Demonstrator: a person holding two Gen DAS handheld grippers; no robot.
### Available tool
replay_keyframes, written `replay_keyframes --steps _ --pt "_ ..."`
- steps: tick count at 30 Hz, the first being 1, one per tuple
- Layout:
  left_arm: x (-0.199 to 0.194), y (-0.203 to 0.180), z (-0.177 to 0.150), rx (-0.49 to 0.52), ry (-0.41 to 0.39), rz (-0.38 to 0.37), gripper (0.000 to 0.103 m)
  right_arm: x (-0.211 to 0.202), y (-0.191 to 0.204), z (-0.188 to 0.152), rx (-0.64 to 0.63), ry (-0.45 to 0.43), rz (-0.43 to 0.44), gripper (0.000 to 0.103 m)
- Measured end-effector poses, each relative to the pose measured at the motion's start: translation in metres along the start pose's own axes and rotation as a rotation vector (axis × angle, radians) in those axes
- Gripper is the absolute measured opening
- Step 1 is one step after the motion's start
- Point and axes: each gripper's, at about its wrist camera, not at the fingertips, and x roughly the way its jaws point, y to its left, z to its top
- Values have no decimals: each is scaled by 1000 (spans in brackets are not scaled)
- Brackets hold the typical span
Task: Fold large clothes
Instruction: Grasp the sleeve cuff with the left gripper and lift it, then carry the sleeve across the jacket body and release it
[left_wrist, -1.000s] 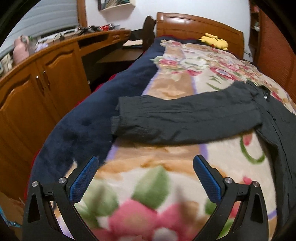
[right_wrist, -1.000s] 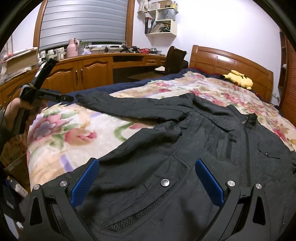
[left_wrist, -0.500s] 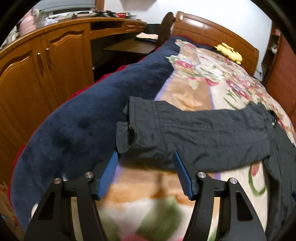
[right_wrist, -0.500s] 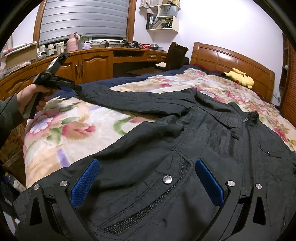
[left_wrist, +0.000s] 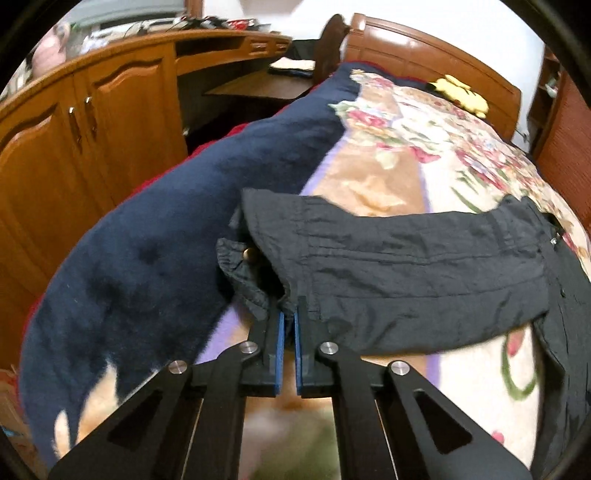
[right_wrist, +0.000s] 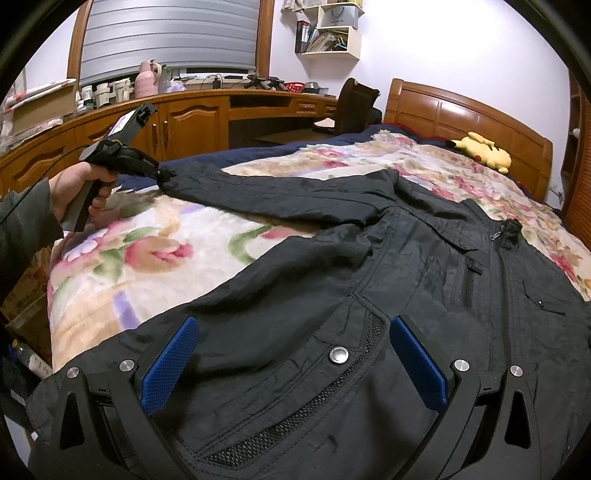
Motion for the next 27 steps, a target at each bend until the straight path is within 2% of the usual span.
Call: replay_keyframes --steps 6,12,17,27 --pt "-57 -36 13 74 -71 14 4 -5 -7 -1 38 -20 14 103" --pt "-113 -97 17 168 -158 -13 4 -30 -24 -1 99 -50 35 103" --pt "-143 -164 2 251 -222 -110 4 -57 -41 -9 103 -73 -16 103" --pt "-186 -269 -27 388 -277 -295 4 -103 -92 -29 203 -98 -145 103"
